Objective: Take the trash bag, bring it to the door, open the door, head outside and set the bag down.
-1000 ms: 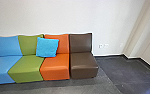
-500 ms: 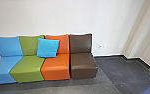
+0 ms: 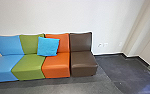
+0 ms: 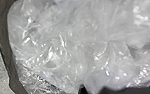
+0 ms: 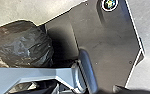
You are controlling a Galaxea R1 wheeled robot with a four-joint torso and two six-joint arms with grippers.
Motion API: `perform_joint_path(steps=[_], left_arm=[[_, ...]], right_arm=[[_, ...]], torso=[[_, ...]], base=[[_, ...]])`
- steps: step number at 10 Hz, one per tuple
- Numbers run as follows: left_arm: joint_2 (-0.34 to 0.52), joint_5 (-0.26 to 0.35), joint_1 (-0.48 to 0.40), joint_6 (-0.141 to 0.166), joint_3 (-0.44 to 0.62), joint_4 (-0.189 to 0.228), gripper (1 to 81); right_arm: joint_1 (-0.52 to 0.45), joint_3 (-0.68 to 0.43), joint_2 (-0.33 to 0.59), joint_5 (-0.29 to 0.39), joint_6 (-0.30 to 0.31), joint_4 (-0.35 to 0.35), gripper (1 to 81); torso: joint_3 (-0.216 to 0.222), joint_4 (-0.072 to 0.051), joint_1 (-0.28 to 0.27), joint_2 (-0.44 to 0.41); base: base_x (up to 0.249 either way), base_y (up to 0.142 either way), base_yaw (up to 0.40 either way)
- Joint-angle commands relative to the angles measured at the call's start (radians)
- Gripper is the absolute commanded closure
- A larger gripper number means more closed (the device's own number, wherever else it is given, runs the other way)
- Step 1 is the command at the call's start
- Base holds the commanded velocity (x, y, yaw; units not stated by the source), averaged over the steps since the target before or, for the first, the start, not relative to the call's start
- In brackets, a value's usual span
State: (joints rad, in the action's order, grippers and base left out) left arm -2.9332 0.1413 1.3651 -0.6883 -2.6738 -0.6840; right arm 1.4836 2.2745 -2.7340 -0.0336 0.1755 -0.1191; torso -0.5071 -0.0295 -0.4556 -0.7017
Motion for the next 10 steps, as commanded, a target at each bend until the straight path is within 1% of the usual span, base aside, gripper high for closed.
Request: perform_joint_path(steps=[1, 2, 3, 4, 6, 9, 10], left_arm=[[0.009, 0.092, 0.004, -0.014, -0.041, 0.001, 81.1], [0.003, 0.092, 0.015, -0.016, -0.067, 0.001, 81.1], [0.003, 0.090, 0.025, -0.030, -0.078, 0.001, 81.1], [0.003, 0.084, 0.030, -0.037, -0.086, 0.001, 81.1], [0.003, 0.077, 0.033, -0.039, -0.087, 0.001, 81.1], [-0.011, 0.077, 0.032, -0.045, -0.087, 0.003, 81.1], [-0.006, 0.075, 0.036, -0.050, -0.087, 0.003, 81.1]], right_arm=[[-0.004, 0.026, 0.003, 0.067, -0.004, 0.021, 1.0], [0.002, 0.060, -0.015, 0.067, -0.004, 0.026, 1.0], [0.005, 0.089, -0.035, 0.067, -0.005, 0.032, 1.0], [0.007, 0.111, -0.051, 0.067, -0.005, 0.033, 1.0], [0.011, 0.138, -0.068, 0.067, -0.004, 0.041, 1.0], [0.021, 0.169, -0.088, 0.067, -0.005, 0.042, 1.0], [0.021, 0.193, -0.107, 0.067, -0.005, 0.049, 1.0]], torso=[[0.000, 0.000, 0.061, 0.095], [0.068, 0.000, 0.085, 0.132], [0.098, 0.000, 0.107, 0.166], [0.106, 0.000, 0.122, 0.190], [0.156, 0.000, 0.158, 0.246], [0.262, 0.000, 0.228, 0.351], [0.304, 0.000, 0.254, 0.392]], base=[[0.000, 0.000, 0.000], [0.000, 0.000, 0.000], [0.000, 0.000, 0.000], [0.000, 0.000, 0.000], [0.000, 0.000, 0.000], [0.000, 0.000, 0.000], [0.000, 0.000, 0.000]])
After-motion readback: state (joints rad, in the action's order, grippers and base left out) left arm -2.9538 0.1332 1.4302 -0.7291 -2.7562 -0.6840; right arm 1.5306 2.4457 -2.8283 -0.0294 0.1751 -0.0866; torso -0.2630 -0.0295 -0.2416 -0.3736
